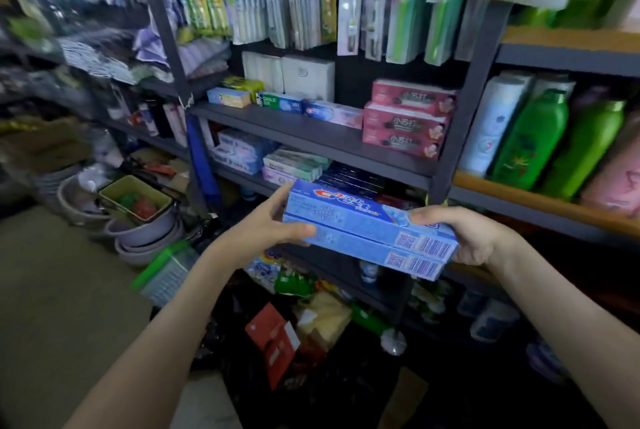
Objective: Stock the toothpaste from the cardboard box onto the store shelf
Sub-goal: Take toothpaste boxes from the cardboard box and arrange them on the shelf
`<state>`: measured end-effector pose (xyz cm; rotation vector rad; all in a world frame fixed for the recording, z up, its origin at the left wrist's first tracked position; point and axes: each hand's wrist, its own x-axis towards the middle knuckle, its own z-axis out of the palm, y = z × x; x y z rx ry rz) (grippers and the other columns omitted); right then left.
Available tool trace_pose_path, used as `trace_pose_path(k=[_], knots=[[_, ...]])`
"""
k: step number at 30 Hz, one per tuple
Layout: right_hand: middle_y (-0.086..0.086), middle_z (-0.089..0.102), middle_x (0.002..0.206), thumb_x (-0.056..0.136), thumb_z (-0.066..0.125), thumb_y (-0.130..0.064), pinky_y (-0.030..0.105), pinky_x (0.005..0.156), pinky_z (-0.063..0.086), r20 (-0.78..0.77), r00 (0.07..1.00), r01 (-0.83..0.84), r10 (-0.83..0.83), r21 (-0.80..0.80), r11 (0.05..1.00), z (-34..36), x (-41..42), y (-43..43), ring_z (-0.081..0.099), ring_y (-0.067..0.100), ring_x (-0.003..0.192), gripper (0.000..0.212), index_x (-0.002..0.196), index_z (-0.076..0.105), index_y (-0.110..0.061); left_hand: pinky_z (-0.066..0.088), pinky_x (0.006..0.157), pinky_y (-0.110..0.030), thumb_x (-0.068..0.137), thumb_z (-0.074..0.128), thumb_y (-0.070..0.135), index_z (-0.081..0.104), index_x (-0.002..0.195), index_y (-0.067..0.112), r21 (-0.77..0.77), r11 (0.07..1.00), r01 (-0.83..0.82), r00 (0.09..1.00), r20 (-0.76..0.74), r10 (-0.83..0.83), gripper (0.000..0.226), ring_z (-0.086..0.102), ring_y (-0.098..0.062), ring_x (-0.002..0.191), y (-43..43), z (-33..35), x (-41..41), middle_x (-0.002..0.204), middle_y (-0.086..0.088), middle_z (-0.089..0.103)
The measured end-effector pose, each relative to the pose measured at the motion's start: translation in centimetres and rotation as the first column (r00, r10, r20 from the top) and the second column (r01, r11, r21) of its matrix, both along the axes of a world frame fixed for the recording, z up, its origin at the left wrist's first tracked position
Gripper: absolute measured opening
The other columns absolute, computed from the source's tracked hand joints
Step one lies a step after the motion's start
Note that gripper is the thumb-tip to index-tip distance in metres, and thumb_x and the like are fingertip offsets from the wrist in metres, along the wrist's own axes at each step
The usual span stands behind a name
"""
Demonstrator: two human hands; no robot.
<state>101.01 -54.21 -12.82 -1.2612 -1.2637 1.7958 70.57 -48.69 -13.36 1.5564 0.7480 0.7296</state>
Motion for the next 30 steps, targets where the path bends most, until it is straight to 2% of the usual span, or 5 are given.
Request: trace_pose_path(k=[8,15,18,23,30], knots=[[0.017,0.072,0.101,0.033,0.093,-0.039,0.029,0.061,0.057,-0.114,0.993,0.008,0.001,0.082,0.997,-0.6,-3.7,13.6,0.072,0.026,0.083,0.076,0.101,0.075,-0.011,0.056,0.08,-0.028,0.078,0.064,0.029,0.052,0.119,0.036,0.003,0.998,-0.059,0.995,0.082,0.059,0.043,0.067,-0.012,0.103,13.1,0.6,-2.9,0.11,0.009,0.068],[0.01,0.07,0.114,0.046,0.089,-0.055,0.031,0.087,0.054,0.179,0.984,-0.036,0.004,0.175,0.984,0.0,-8.6,26.3,0.068,0.022,0.102,0.084,0.115,0.068,-0.01,0.053,0.093,-0.035,0.073,0.078,0.043,0.054,0.123,0.042,0.032,0.999,-0.034,0.999,0.011,0.034,0.055,0.061,-0.015,0.115,26.4,1.4,-8.4,0.121,0.013,0.064],[0.006,0.071,0.111,0.071,0.078,-0.04,0.027,0.084,0.053,0.275,0.958,-0.003,-0.087,0.312,0.95,0.9,-10.6,31.9,0.068,0.021,0.1,0.05,0.113,0.067,-0.014,0.046,0.102,-0.036,0.084,0.067,0.028,0.039,0.135,0.046,0.19,0.979,-0.075,0.992,-0.09,0.094,0.061,0.049,-0.009,0.128,32.6,1.4,-10.0,0.134,0.021,0.054],[-0.015,0.058,0.117,0.083,0.072,-0.032,0.01,0.085,0.037,0.531,0.77,0.036,-0.354,0.517,0.855,1.3,-13.6,41.3,0.056,0.002,0.103,0.049,0.127,0.056,-0.021,0.038,0.1,-0.033,0.095,0.056,0.008,0.031,0.149,0.018,0.714,0.6,-0.362,0.776,-0.126,0.618,0.06,0.036,-0.02,0.132,43.0,0.0,-10.6,0.146,-0.007,0.037],[0.004,0.044,0.14,0.083,0.07,-0.041,0.026,0.107,0.024,0.725,0.502,-0.042,-0.472,0.565,0.824,-3.6,-16.7,51.3,0.034,0.021,0.131,0.069,0.142,0.041,-0.021,0.044,0.098,-0.06,0.091,0.05,0.019,0.059,0.13,0.011,0.87,0.484,0.094,0.825,-0.34,0.452,0.041,0.049,-0.046,0.124,54.5,-5.0,-8.7,0.137,-0.025,0.049]])
